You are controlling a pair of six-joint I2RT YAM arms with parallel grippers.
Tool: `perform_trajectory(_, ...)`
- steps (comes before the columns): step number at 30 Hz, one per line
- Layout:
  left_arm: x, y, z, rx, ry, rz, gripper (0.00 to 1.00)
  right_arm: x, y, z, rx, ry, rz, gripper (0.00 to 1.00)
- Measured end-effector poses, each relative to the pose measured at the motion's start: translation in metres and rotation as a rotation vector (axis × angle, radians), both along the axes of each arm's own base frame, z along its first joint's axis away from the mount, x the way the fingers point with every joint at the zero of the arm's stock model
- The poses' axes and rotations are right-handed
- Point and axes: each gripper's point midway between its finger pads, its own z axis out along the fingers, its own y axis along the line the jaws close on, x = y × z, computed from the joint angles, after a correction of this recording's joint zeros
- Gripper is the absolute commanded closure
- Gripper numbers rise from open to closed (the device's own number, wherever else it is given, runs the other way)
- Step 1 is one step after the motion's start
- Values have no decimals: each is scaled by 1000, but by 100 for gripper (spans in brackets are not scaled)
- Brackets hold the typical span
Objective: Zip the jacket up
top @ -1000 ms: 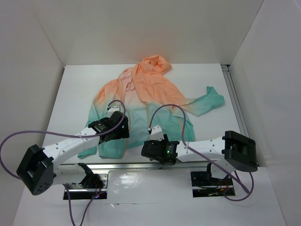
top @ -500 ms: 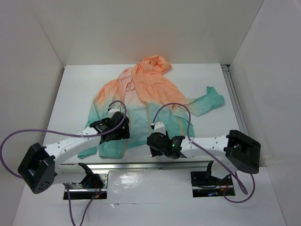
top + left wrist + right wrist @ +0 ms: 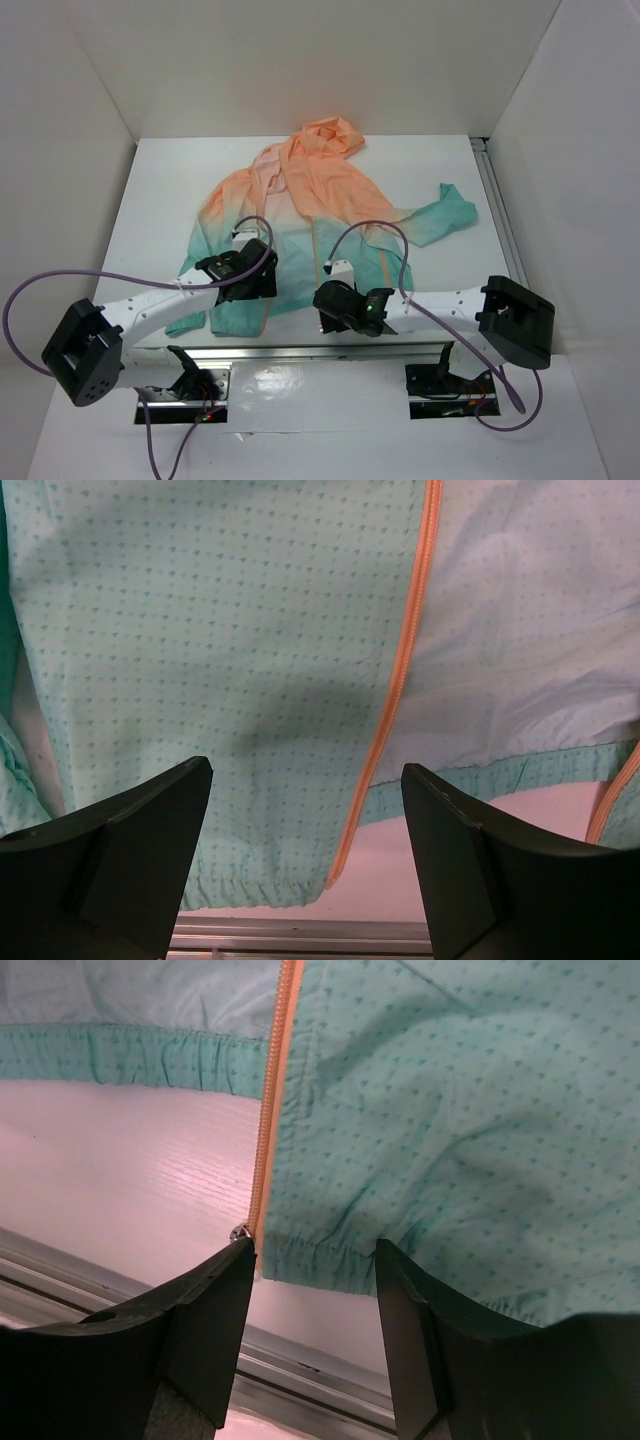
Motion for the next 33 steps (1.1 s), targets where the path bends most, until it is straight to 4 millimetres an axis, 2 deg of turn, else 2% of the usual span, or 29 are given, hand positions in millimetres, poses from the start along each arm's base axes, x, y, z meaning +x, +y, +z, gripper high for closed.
perform_trajectory(8,-1,-1,2,7,5,-1,10,-1,-4,-9,4,25,-78,41)
perform_trajectory(22,-2,-1,5,11,6,9,10,12,-8,-9,-3,-14,-198,41)
perform_trajectory(29,-3,-3,5,13,3,1,10,2,-23,-10,-90,-27,-209,41)
perform_trajectory(33,-2,-4,7,13,-1,1,10,-4,-24,-9,-126,-34,-201,41)
